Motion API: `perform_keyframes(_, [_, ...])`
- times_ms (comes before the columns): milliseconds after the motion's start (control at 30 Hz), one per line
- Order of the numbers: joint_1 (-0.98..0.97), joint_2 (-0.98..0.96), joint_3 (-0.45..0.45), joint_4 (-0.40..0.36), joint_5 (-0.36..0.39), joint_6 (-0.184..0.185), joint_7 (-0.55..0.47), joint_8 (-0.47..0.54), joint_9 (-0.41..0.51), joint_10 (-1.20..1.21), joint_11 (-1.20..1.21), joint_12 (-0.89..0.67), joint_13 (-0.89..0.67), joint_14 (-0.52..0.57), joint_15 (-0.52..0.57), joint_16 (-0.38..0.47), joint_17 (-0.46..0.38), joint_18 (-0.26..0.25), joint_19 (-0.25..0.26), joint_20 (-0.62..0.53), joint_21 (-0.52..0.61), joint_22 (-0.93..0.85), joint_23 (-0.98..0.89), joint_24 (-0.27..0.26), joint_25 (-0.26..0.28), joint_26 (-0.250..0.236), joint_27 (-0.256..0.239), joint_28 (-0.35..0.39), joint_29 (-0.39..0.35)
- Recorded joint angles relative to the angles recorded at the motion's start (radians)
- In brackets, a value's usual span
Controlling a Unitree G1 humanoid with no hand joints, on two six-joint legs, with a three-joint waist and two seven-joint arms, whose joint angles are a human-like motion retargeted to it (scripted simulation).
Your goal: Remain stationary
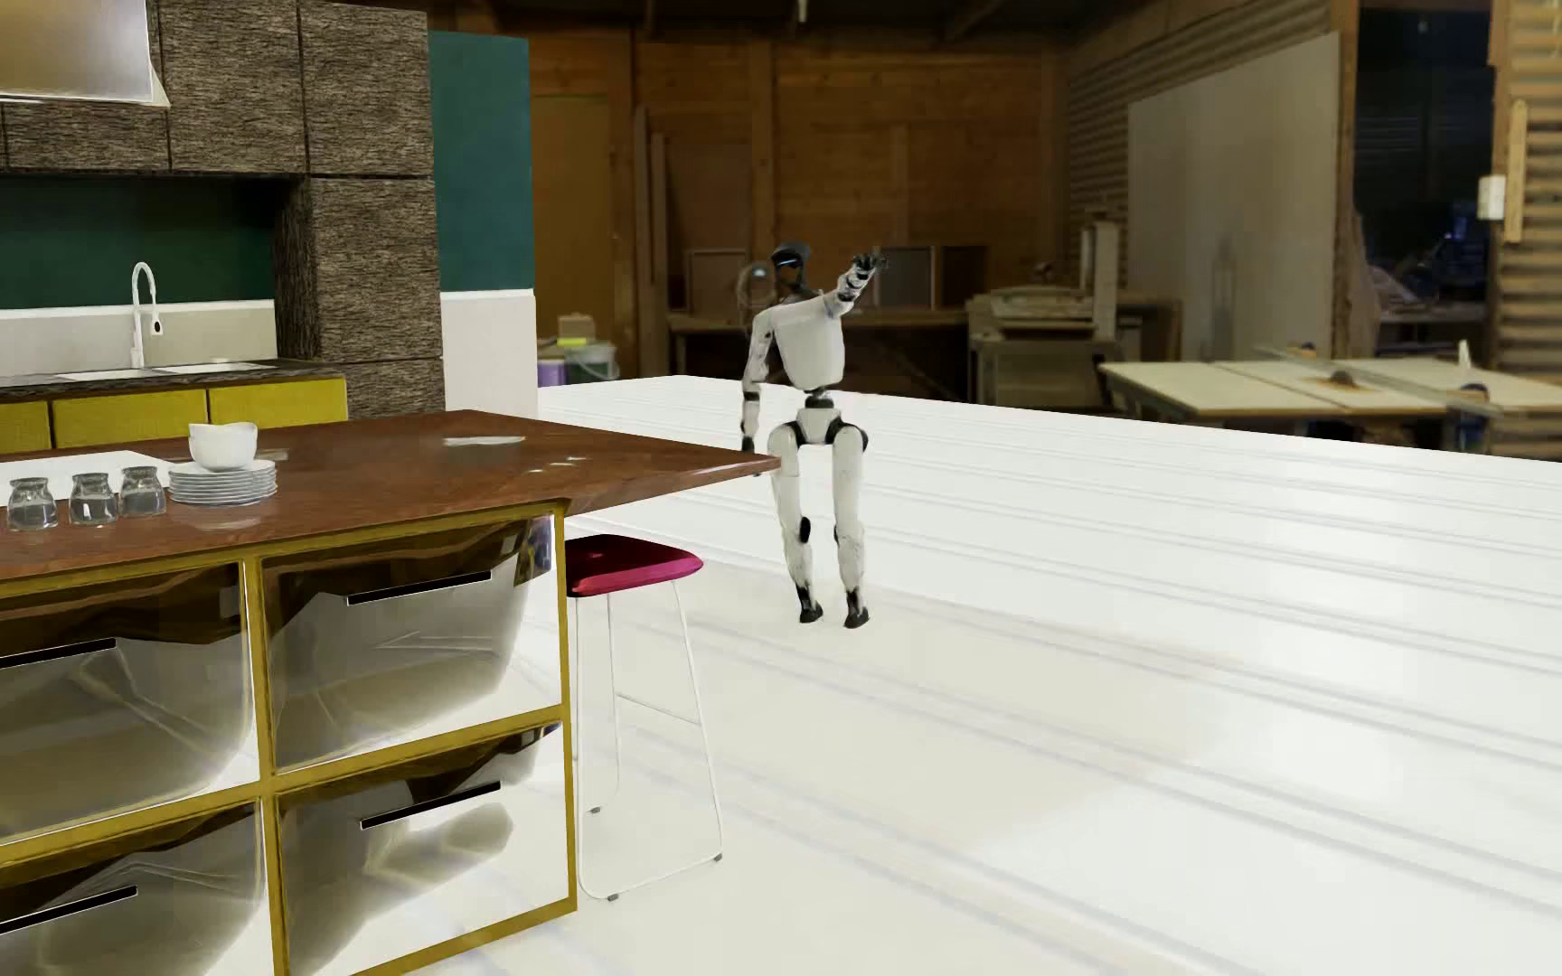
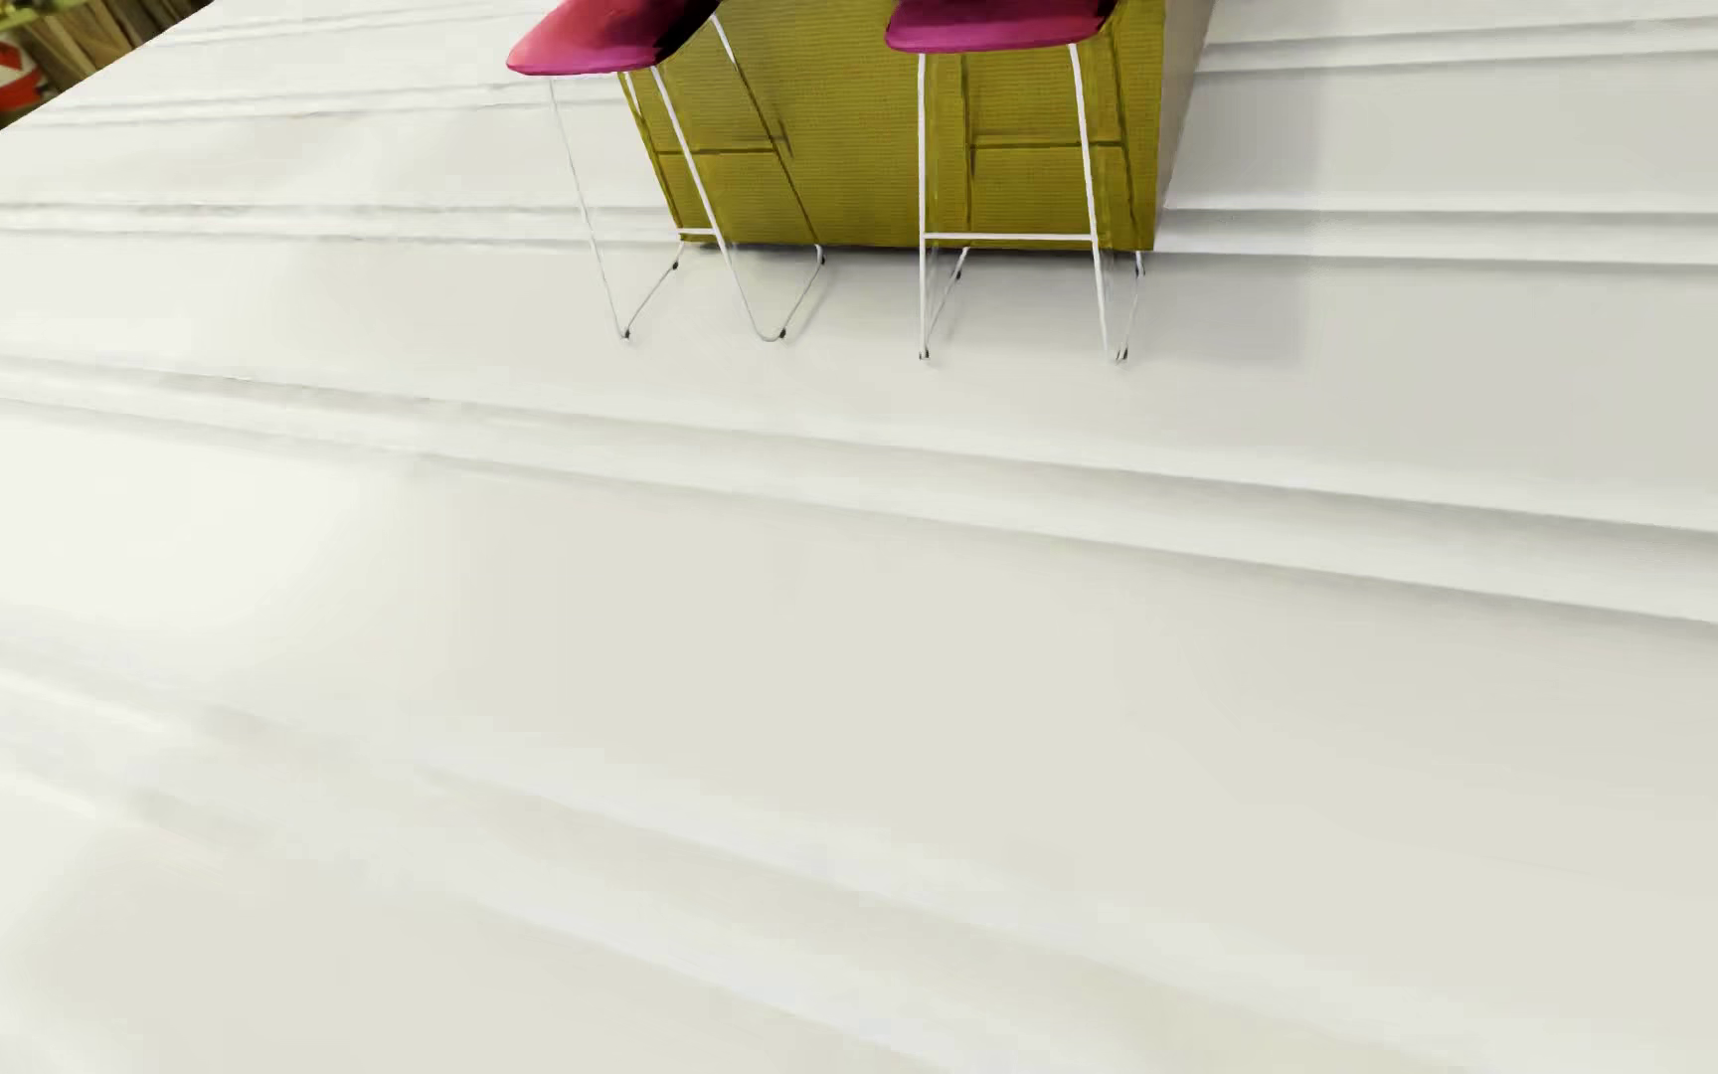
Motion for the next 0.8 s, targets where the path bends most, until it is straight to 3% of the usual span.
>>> perform_keyframes(67, [0.001, -0.001, 0.043, -0.002, -0.003, -0.012, 0.0, 0.0, -0.007, -0.003, 0.002, 0.068, 0.013, 0.008, -0.005, -0.028, 0.016, 0.0, 0.0, 0.0, 0.026, 0.0, 0.001, 0.0, 0.0, 0.0, 0.0, 0.0, 0.0])
perform_keyframes(233, [0.003, 0.01, 0.118, -0.004, -0.009, -0.059, 0.0, 0.0, -0.012, -0.004, -0.017, 0.462, -0.062, 0.01, 0.003, -0.193, 0.053, 0.0, 0.0, 0.0, 0.139, -0.032, 0.069, 0.0, 0.0, 0.0, 0.0, 0.0, 0.0])
perform_keyframes(400, [0.001, 0.019, 0.121, 0.001, -0.008, -0.141, 0.0, 0.0, -0.009, 0.0, -0.033, 0.866, -0.131, 0.0, 0.024, -0.406, 0.128, 0.0, 0.0, 0.0, -0.018, -0.051, 0.015, 0.0, 0.0, 0.0, 0.0, 0.0, 0.0])
perform_keyframes(467, [-0.001, 0.018, 0.144, 0.006, -0.005, -0.175, 0.0, 0.0, -0.006, -0.001, -0.041, 1.0, -0.139, -0.004, 0.032, -0.481, 0.156, 0.0, 0.0, 0.0, -0.02, -0.068, -0.003, 0.0, 0.0, 0.0, 0.0, 0.0, 0.0])
perform_keyframes(533, [-0.006, 0.015, 0.165, 0.01, -0.001, -0.202, 0.0, 0.0, -0.003, 0.001, -0.045, 1.102, -0.153, -0.007, 0.038, -0.548, 0.178, 0.0, 0.0, 0.0, 0.051, -0.054, 0.016, 0.0, 0.0, 0.0, 0.0, 0.0, 0.0])
perform_keyframes(633, [-0.008, 0.012, 0.184, 0.017, 0.007, -0.226, 0.0, 0.0, -0.003, 0.001, -0.044, 1.282, -0.145, -0.011, 0.041, -0.582, 0.194, 0.0, 0.0, 0.0, 0.089, -0.15, 0.016, 0.0, 0.0, 0.0, 0.0, 0.0, 0.0])
perform_keyframes(800, [-0.017, 0.0, 0.191, 0.02, 0.019, -0.229, 0.0, 0.0, -0.013, 0.007, -0.016, 1.521, -0.106, -0.021, 0.01, -0.603, 0.185, 0.0, 0.0, 0.0, 0.064, -0.341, 0.035, 0.0, 0.0, 0.0, 0.0, 0.0, 0.0])
